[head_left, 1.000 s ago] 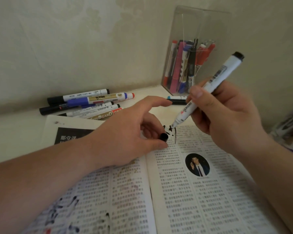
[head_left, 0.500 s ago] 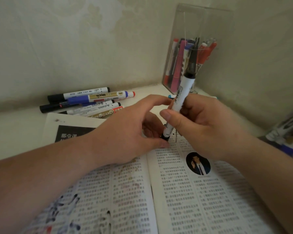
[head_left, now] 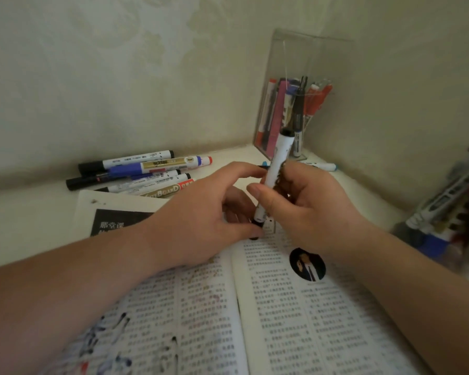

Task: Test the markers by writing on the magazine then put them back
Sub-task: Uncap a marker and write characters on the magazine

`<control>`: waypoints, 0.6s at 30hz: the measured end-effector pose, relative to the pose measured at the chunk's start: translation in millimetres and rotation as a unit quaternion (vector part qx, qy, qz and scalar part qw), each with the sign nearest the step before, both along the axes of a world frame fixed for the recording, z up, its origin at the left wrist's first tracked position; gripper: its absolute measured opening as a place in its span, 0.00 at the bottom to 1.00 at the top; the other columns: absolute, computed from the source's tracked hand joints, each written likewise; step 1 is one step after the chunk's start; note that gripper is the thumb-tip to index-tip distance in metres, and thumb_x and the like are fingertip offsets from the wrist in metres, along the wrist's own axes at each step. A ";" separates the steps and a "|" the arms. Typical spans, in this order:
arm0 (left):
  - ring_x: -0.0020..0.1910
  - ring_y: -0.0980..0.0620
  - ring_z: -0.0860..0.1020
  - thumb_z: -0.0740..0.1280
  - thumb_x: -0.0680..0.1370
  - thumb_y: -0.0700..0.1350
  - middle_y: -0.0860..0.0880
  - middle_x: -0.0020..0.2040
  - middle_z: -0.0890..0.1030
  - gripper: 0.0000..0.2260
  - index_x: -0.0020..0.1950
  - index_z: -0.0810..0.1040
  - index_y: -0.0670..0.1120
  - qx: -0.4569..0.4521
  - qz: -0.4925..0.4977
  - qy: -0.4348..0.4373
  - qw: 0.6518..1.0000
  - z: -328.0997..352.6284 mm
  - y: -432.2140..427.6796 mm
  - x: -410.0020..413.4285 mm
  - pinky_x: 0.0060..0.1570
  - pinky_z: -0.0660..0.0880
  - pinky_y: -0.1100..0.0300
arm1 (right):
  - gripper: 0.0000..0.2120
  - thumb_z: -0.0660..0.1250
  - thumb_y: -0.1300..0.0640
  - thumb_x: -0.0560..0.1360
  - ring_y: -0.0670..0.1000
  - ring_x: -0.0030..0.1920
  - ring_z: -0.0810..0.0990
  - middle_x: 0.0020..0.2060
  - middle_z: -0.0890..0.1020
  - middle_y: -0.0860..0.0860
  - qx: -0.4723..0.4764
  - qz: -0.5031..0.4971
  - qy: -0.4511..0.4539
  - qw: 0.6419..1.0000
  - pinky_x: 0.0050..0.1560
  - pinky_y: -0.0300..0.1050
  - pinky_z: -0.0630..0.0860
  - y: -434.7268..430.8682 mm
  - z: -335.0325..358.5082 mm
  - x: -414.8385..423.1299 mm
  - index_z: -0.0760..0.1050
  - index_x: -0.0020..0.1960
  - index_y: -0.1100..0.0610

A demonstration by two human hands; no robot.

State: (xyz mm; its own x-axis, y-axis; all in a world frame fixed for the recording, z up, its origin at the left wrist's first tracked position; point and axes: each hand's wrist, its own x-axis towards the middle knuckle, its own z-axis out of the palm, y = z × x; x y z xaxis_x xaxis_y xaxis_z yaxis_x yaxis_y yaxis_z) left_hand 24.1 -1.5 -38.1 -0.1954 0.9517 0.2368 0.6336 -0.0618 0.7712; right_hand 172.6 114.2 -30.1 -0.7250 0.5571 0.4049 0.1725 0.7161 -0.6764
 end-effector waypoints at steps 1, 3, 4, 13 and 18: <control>0.45 0.59 0.83 0.79 0.71 0.45 0.60 0.44 0.84 0.31 0.64 0.68 0.68 0.004 0.003 -0.005 1.000 -0.6 0.7 0.1 0.48 0.77 0.63 | 0.14 0.71 0.44 0.75 0.51 0.38 0.80 0.37 0.81 0.50 -0.002 -0.012 0.032 0.999 0.39 0.52 0.78 1.9 -1.6 -1.0 0.78 0.50 0.55; 0.46 0.60 0.82 0.79 0.72 0.46 0.63 0.45 0.84 0.29 0.63 0.68 0.68 0.014 0.011 0.009 1.000 -1.5 3.9 1.2 0.47 0.77 0.65 | 0.19 0.76 0.51 0.75 0.52 0.39 0.81 0.39 0.82 0.50 -0.022 -0.032 0.104 0.994 0.39 0.52 0.80 4.6 -0.6 -0.3 0.73 0.61 0.51; 0.47 0.63 0.81 0.78 0.72 0.48 0.65 0.46 0.83 0.28 0.62 0.68 0.68 0.014 0.021 0.029 0.999 -3.5 4.3 0.2 0.45 0.75 0.67 | 0.26 0.77 0.55 0.74 0.53 0.38 0.81 0.39 0.82 0.51 -0.040 -0.029 0.135 0.990 0.38 0.50 0.80 5.2 -1.1 -2.6 0.68 0.67 0.49; 0.58 0.69 0.69 0.69 0.75 0.63 0.70 0.56 0.71 0.27 0.71 0.63 0.66 -0.049 0.003 0.199 0.979 -8.4 2.4 -1.5 0.60 0.67 0.66 | 0.23 0.68 0.58 0.80 0.55 0.36 0.77 0.39 0.81 0.56 0.092 -0.043 0.062 0.993 0.41 0.58 0.78 -11.8 55.8 16.0 0.67 0.69 0.39; 0.69 0.58 0.65 0.65 0.76 0.66 0.60 0.70 0.69 0.34 0.78 0.56 0.61 -0.086 -0.002 0.226 0.970 -5.4 0.4 -1.0 0.71 0.63 0.56 | 0.19 0.70 0.61 0.79 0.58 0.37 0.79 0.38 0.80 0.50 0.158 -0.136 0.183 0.961 0.37 0.59 0.80 -23.6 129.8 64.7 0.75 0.63 0.42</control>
